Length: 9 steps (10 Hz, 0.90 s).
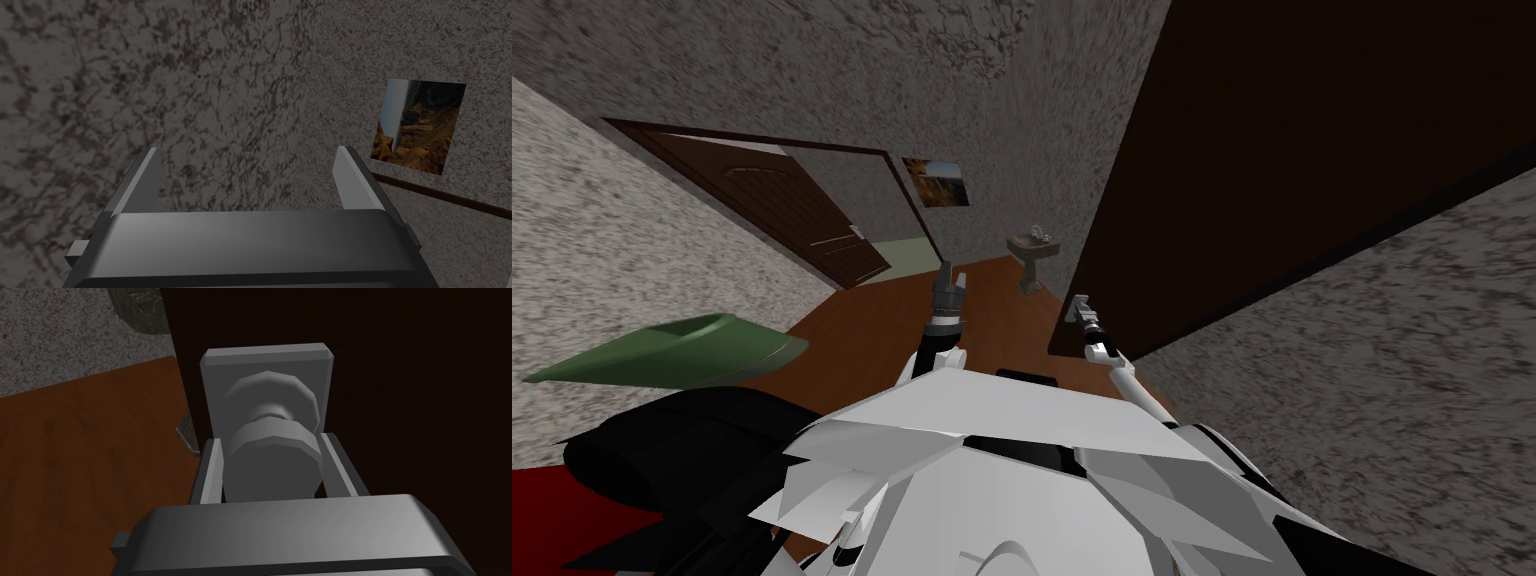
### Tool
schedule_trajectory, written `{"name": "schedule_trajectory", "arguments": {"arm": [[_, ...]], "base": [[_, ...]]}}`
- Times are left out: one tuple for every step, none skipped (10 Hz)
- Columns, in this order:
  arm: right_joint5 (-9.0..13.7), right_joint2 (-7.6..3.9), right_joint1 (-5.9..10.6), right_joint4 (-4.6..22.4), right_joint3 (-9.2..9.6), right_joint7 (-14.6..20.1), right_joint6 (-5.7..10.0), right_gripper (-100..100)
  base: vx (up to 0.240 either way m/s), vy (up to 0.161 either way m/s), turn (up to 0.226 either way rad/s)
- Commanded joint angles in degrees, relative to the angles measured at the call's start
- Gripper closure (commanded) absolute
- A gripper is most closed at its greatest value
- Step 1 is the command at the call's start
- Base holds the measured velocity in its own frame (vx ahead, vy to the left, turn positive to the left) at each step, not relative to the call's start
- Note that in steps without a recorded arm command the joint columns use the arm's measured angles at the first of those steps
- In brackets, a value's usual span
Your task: Pull the door open
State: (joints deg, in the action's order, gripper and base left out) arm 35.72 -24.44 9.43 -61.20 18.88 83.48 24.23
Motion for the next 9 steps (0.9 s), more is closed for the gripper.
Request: {"name": "schedule_trajectory", "arguments": {"arm": [[-0.41, -1.41, -0.61, -1.55, 1.11, 1.01, 1.05, 100], [-0.67, -2.27, -1.14, -2.34, 1.89, 1.59, 1.57, 100], [-0.96, -3.23, -1.74, -3.23, 2.76, 2.24, 2.15, 100], [-1.29, -4.32, -2.42, -4.24, 3.74, 2.98, 2.80, 100], [-1.64, -5.46, -3.13, -5.29, 4.78, 3.75, 3.49, 100], [-1.64, -5.46, -3.13, -5.29, 4.78, 3.75, 3.49, 100], [-2.01, -6.69, -3.90, -6.43, 5.89, 4.58, 4.24, 100], [-2.39, -7.97, -4.69, -7.61, 7.05, 5.44, 5.01, 100], [-2.79, -9.28, -5.51, -8.82, 8.23, 6.32, 5.80, 100]], "base": [[0.103, 0.181, -0.200], [0.066, 0.138, -0.165], [0.060, 0.077, -0.131], [0.057, 0.050, -0.121], [0.030, 0.040, -0.118], [0.010, 0.020, -0.058], [0.003, 0.007, -0.098], [-0.007, 0.015, -0.146], [-0.014, 0.015, -0.170]]}}
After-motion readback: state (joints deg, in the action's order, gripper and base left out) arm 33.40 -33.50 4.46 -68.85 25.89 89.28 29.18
